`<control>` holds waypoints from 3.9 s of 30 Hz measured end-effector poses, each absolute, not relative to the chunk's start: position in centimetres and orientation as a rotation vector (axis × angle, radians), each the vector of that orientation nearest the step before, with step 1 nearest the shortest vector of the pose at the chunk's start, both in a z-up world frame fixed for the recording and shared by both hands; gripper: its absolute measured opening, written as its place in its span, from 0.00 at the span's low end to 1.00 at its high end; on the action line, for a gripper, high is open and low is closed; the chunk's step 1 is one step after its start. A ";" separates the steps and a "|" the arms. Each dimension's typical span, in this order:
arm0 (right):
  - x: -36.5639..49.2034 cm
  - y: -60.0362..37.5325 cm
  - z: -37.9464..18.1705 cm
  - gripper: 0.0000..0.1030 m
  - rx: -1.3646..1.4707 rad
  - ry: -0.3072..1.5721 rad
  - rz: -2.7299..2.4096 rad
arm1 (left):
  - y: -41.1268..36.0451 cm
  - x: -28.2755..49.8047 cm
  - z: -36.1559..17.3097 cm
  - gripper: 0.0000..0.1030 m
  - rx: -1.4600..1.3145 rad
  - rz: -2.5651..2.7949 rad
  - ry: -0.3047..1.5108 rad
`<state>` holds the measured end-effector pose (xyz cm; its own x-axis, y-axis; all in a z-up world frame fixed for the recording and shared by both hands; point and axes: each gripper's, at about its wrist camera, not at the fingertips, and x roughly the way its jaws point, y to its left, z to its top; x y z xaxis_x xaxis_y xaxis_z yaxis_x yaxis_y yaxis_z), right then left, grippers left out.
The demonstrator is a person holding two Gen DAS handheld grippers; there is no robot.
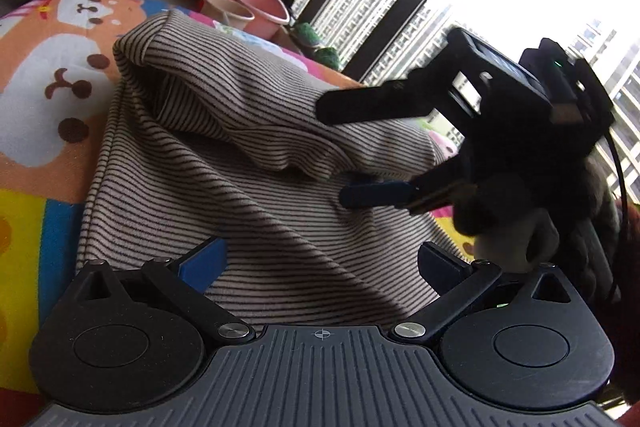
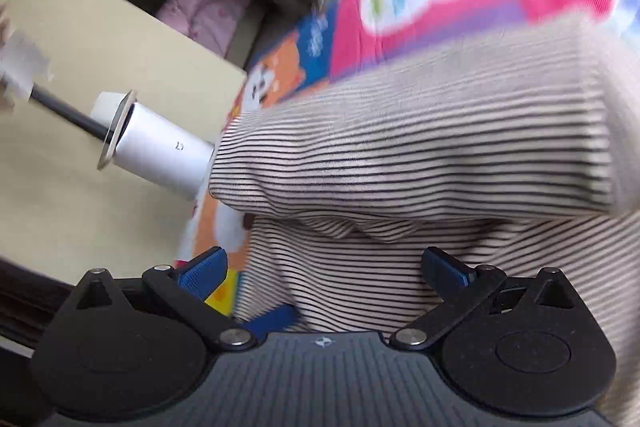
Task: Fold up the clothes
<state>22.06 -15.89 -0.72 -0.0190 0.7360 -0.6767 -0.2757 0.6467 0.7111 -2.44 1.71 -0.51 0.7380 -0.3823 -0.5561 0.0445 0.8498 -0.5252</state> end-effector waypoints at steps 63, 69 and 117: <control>26.9 -9.9 3.6 0.34 -0.121 0.649 0.876 | 10.4 13.2 7.3 0.09 0.149 0.612 0.264; 26.2 -1.6 -1.0 0.59 -0.299 0.668 0.879 | 13.3 11.5 9.0 0.09 0.083 0.670 0.240; 26.8 -23.5 0.1 0.58 0.033 0.666 0.612 | 10.8 10.7 1.7 0.75 -0.200 0.356 0.567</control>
